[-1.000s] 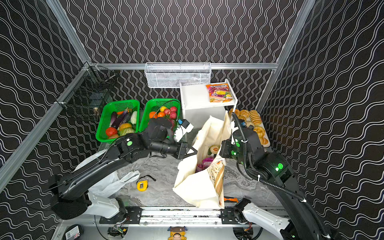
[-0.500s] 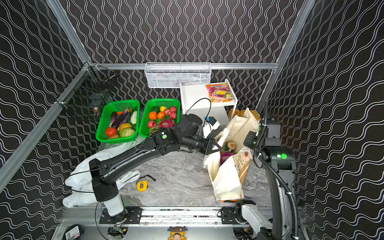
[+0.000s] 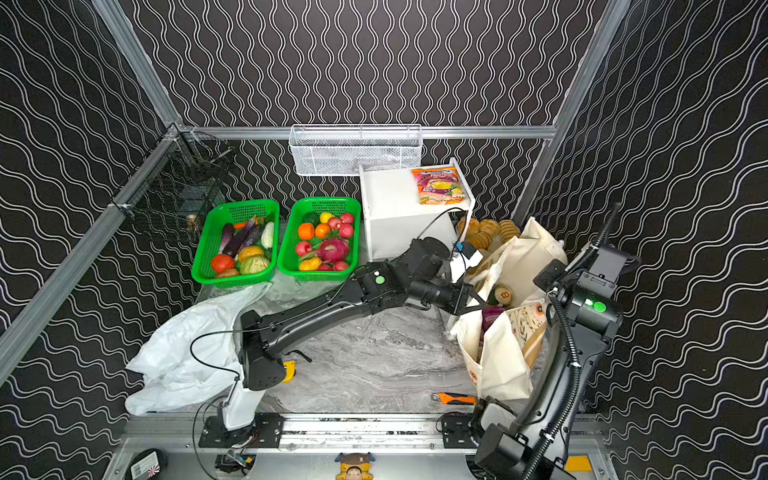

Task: Place the mixed food into the grocery bags and tie them
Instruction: 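Carry the lifted tote with both grippers to the table edge beside the bread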

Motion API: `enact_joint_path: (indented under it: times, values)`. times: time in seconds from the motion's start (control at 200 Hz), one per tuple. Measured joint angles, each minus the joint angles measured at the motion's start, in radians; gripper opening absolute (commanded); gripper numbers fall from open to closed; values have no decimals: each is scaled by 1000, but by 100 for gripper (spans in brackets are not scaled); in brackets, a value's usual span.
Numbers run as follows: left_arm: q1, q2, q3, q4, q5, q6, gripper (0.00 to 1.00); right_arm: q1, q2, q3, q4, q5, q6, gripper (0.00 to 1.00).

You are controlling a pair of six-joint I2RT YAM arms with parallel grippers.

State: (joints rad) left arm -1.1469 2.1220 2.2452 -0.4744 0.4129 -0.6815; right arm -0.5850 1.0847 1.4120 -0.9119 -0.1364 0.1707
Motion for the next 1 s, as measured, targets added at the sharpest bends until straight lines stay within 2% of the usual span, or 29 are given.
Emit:
enact_joint_path:
  times: [0.195, 0.39, 0.741, 1.001]
  values:
    - [-34, 101, 76, 86, -22, -26, 0, -78, 25, -50, 77, -25, -26, 0]
    - [-52, 171, 102, 161, -70, -60, 0, -86, 32, -139, 176, -21, -70, 0]
    - [-81, 249, 166, 248, -116, -100, 0, -99, 87, -141, 276, -11, -81, 0]
    - [-83, 260, 157, 268, -126, -101, 0, -103, 72, -226, 365, 13, -73, 12]
